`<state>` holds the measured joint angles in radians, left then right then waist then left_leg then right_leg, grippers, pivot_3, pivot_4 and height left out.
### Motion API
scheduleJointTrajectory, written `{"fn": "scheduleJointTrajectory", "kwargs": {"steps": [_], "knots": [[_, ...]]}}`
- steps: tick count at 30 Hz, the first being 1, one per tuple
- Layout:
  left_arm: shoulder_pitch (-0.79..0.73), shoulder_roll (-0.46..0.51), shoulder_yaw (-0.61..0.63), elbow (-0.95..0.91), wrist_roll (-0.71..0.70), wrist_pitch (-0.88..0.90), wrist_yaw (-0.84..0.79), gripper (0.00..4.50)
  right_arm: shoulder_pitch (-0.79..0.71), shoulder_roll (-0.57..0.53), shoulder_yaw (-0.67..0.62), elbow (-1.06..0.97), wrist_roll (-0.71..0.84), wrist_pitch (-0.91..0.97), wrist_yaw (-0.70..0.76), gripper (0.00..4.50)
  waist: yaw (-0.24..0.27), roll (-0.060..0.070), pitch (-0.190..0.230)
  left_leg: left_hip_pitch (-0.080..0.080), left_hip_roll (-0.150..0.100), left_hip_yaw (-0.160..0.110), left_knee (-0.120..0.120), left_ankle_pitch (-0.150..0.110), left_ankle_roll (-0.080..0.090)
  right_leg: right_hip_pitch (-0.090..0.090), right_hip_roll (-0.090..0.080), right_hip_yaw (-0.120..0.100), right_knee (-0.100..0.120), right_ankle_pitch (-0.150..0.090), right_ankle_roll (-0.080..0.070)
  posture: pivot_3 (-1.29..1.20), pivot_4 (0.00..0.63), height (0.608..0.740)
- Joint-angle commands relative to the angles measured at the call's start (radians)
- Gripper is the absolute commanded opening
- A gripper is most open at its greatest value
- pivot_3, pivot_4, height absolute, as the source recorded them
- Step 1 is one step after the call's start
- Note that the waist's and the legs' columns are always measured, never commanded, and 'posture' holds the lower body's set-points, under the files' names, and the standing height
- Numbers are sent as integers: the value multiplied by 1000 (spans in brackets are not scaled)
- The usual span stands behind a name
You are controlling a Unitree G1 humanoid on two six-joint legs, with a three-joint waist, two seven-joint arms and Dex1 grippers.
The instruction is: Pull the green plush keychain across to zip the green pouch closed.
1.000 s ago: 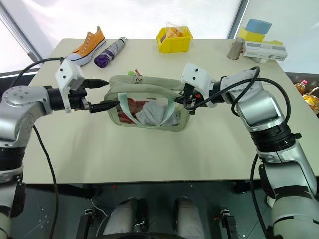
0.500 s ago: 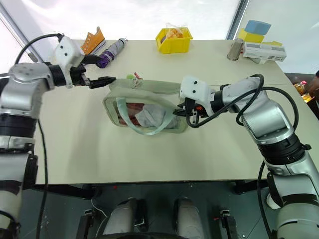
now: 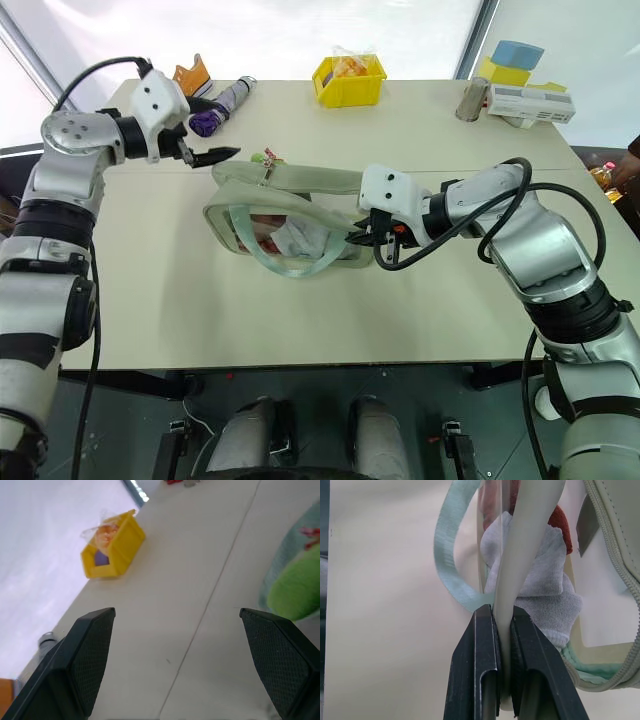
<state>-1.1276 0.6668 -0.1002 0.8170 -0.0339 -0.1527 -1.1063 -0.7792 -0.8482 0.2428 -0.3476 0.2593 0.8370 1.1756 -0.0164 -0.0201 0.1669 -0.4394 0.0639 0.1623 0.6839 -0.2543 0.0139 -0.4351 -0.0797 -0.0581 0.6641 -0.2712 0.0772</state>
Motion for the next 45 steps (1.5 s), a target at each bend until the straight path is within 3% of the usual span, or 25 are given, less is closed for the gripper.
{"fn": "scheduleJointTrajectory", "kwargs": {"steps": [1,17,30,33,35,40,45], "knots": [[29,34,-10,-120,-36,32,-144,4282,7,-9,16,15,-3,1,-8,0,-1,0,0,0,0,0,0,0,0,0,0,0,0,0,0,0,150,740],[92,49,-15,-336,-76,162,-304,4282,-67,46,40,132,-47,-38,-60,0,-1,0,0,0,0,0,0,0,0,0,0,0,0,0,0,0,150,740],[88,6,-63,-285,-41,63,-342,4282,-83,70,42,138,-52,-31,-67,0,-1,0,0,0,0,0,0,0,0,0,0,0,0,0,0,0,150,740],[86,-15,-73,-273,-43,47,-342,3412,-85,76,42,139,-51,-29,-71,0,-3,0,0,0,0,0,0,0,0,0,0,0,0,0,0,0,150,740],[81,-25,-78,-261,-42,38,-342,2584,-88,80,43,141,-51,-28,-74,0,-2,0,0,0,0,0,0,0,0,0,0,0,0,0,0,0,150,740],[66,-34,-78,-225,-40,14,-351,26,-91,87,43,143,-55,-26,-76,0,-4,0,0,0,0,0,0,0,0,-1,0,0,0,0,0,0,150,740],[-10,-17,-52,-174,-26,28,-308,26,-88,85,38,145,-63,-30,-83,0,-3,0,0,0,0,0,0,0,0,-1,0,0,0,0,0,0,150,740]]}}
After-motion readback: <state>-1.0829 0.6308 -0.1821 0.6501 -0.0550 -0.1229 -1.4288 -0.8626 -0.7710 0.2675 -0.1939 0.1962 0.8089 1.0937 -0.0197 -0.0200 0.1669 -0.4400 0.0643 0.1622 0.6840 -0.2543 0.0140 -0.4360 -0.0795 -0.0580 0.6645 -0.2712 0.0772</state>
